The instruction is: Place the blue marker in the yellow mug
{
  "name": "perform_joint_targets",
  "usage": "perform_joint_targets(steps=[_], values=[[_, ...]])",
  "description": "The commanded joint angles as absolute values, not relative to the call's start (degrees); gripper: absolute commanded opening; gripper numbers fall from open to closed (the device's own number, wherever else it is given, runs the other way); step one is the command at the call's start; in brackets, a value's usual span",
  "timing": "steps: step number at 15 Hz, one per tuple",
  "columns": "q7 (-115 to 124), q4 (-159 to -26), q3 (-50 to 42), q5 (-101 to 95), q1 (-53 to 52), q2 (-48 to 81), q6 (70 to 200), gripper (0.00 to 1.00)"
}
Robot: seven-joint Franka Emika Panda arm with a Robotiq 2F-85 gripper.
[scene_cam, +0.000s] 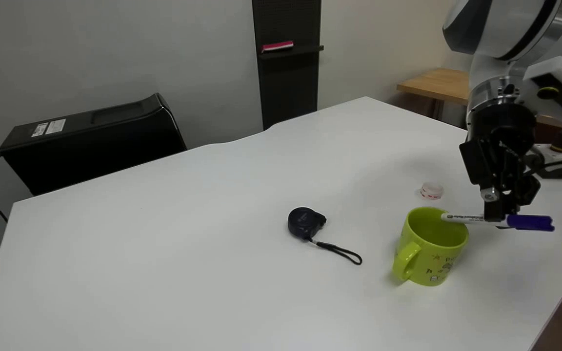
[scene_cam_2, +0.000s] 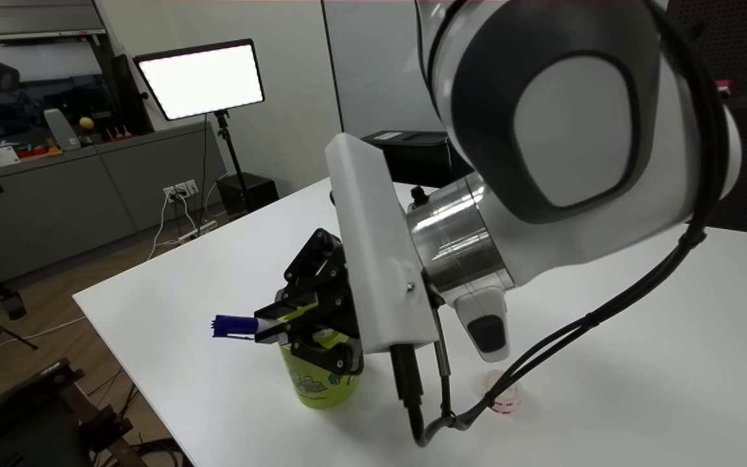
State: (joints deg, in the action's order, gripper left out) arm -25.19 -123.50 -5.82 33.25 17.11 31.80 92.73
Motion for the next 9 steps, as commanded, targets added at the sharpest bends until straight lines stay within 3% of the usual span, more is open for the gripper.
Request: perform_joint_targets(steps=[1,9], values=[[-24.2,-120.3,-5.5,33.4,17.7,33.8,90.6,0.05],[-23.1,-115.6,-4.3,34.0,17.4,37.9,90.1,0.05]])
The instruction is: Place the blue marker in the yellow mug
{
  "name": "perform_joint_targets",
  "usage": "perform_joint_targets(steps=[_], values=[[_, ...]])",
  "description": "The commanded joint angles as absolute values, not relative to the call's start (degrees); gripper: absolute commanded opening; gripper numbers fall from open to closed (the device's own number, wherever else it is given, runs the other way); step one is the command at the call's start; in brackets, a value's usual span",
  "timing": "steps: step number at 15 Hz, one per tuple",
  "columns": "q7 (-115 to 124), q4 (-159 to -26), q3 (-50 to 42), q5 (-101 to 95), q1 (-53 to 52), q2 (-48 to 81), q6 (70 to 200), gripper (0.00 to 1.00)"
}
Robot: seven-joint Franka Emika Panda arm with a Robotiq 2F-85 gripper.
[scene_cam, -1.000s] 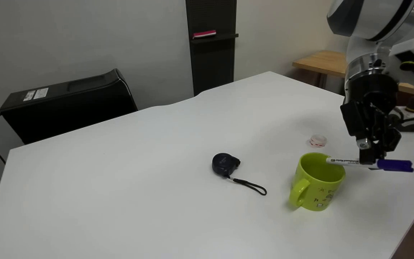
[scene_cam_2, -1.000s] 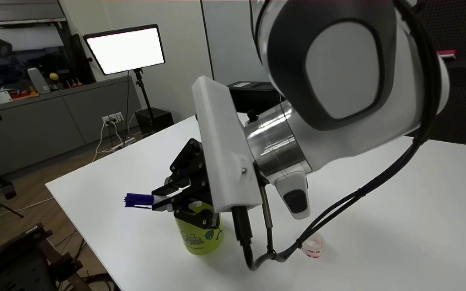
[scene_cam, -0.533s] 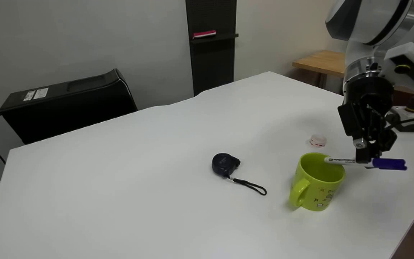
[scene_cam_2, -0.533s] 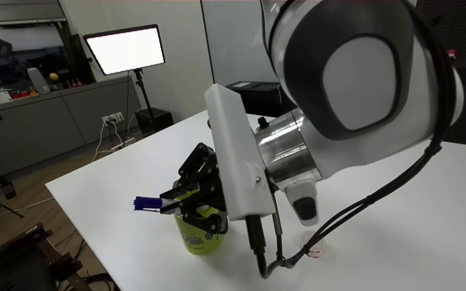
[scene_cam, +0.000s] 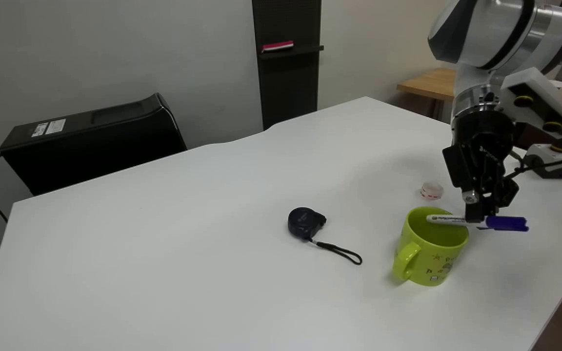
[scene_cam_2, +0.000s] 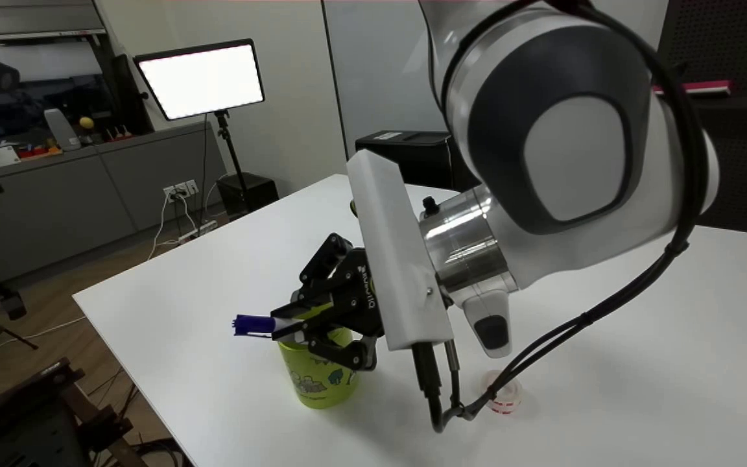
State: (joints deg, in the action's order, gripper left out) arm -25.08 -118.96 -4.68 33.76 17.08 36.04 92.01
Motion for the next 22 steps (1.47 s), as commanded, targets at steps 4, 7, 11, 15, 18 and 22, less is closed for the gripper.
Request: perform_joint_targets(steps=[4,7,11,15,18,22], values=[[-22.8,-113.4,-4.0,33.9,17.3,39.6,89.2,0.05],[-22.7,-112.3,-3.8,33.8,17.2,40.5,88.8,0.05],[-22.9,-111.2,-3.4,33.2,17.0,41.3,88.2,0.56],[-23.1,-110.4,-3.0,33.1,16.8,41.6,87.6,0.82],[-23.1,-111.7,-3.0,31.2,15.1,38.5,89.6,1.0],[-22.6,-116.1,-2.9,25.1,11.7,30.8,95.2,1.0]])
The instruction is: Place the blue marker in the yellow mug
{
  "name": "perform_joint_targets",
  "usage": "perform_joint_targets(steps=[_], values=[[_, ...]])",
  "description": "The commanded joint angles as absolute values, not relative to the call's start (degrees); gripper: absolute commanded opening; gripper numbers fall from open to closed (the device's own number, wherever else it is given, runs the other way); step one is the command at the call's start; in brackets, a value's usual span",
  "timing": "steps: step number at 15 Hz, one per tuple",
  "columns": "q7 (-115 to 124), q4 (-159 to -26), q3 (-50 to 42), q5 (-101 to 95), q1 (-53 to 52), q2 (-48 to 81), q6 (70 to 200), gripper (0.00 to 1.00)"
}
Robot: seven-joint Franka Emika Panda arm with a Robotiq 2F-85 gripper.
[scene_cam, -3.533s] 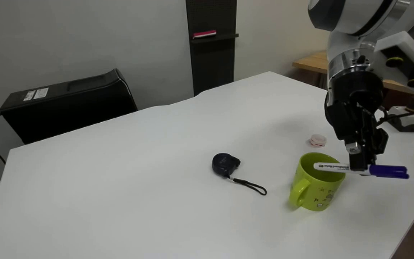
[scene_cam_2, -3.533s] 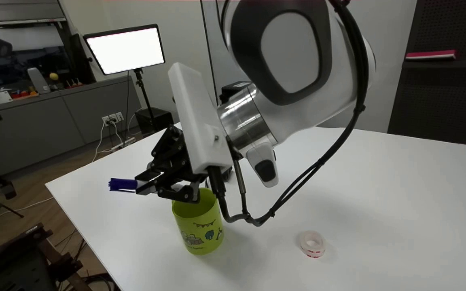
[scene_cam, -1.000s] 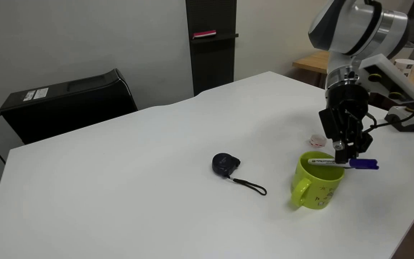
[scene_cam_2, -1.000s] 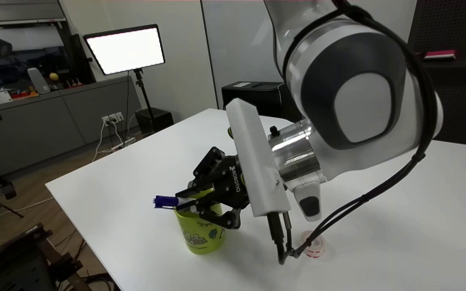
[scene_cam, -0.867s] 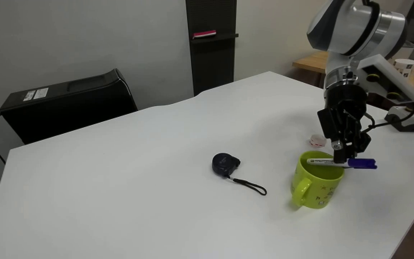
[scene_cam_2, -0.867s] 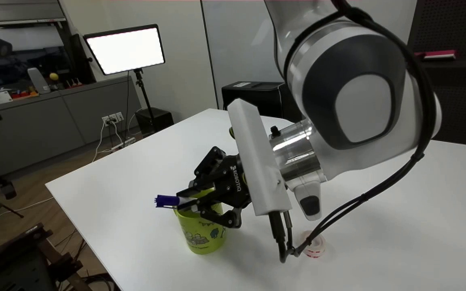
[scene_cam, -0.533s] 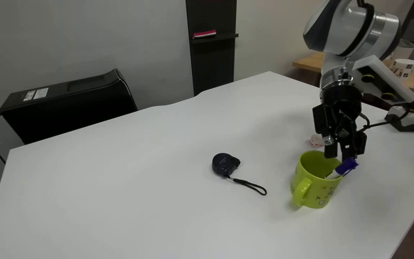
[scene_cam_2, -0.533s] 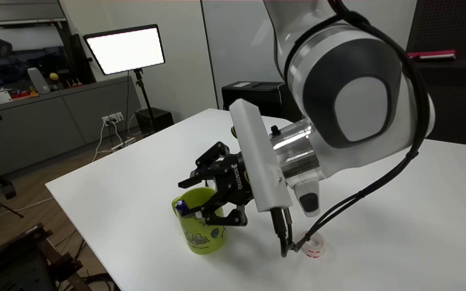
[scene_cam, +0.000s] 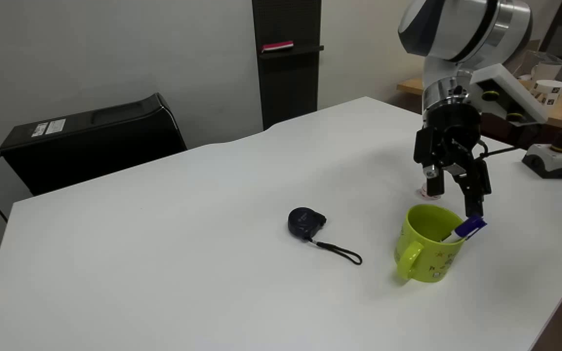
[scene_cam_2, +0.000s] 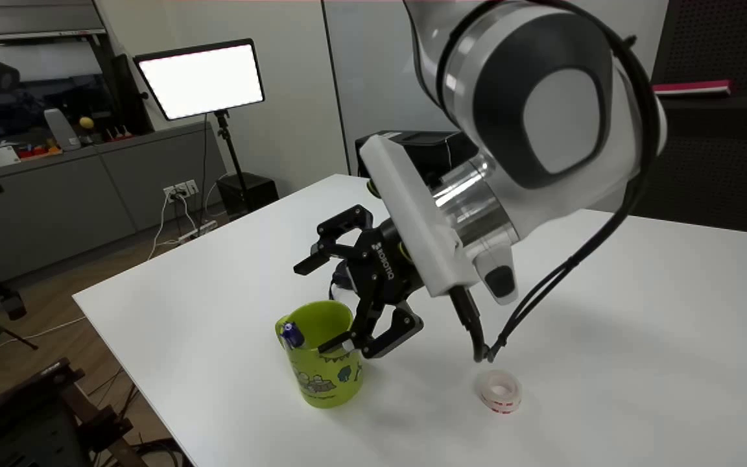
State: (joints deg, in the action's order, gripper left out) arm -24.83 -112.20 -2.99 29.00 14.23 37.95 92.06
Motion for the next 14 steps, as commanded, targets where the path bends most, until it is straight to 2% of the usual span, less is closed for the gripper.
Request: perform_joint_targets(steps=[1,8,13,14], values=[[-22.3,-117.3,-3.0,23.6,10.7,28.7,96.6,1.0],[-17.7,-126.1,-2.3,10.2,4.3,15.5,107.4,1.0],[-14.4,-135.6,-0.2,0.2,-0.1,9.0,120.7,1.0],[-17.6,-130.5,-0.4,3.4,1.9,12.9,115.8,1.0]])
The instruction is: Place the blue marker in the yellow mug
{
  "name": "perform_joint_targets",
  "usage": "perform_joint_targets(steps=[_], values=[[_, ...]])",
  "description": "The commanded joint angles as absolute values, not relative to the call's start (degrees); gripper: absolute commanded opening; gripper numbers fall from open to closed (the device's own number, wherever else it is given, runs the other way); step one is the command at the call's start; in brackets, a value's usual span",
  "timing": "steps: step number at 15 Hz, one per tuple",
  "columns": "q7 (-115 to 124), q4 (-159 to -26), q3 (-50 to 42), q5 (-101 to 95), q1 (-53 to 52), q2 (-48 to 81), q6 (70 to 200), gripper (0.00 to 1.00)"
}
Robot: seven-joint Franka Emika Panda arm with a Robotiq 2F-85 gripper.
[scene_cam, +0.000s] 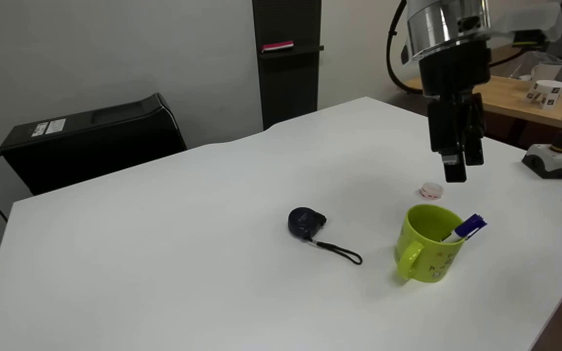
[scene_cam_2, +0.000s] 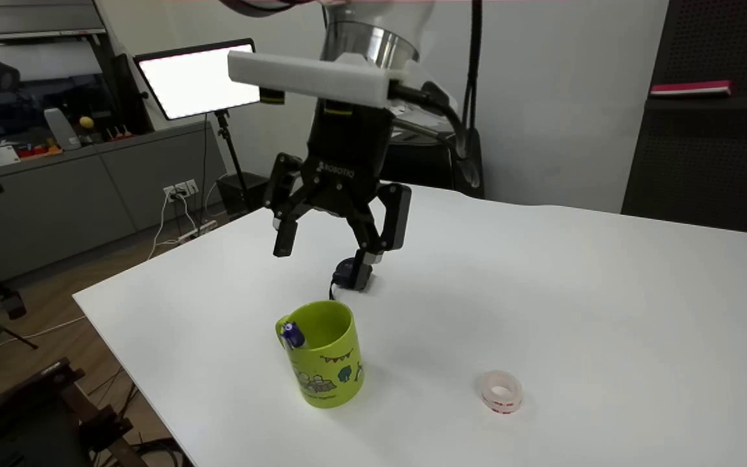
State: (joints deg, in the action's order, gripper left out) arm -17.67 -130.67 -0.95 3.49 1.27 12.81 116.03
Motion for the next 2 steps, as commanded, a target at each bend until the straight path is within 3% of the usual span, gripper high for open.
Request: perform_joint_targets(steps=[1,2], values=[[-16.9,-132.3,0.0,2.2,1.1,11.9,118.1,1.0],[-16.6,-133.5,0.3,1.7,0.6,11.3,119.3,1.0]])
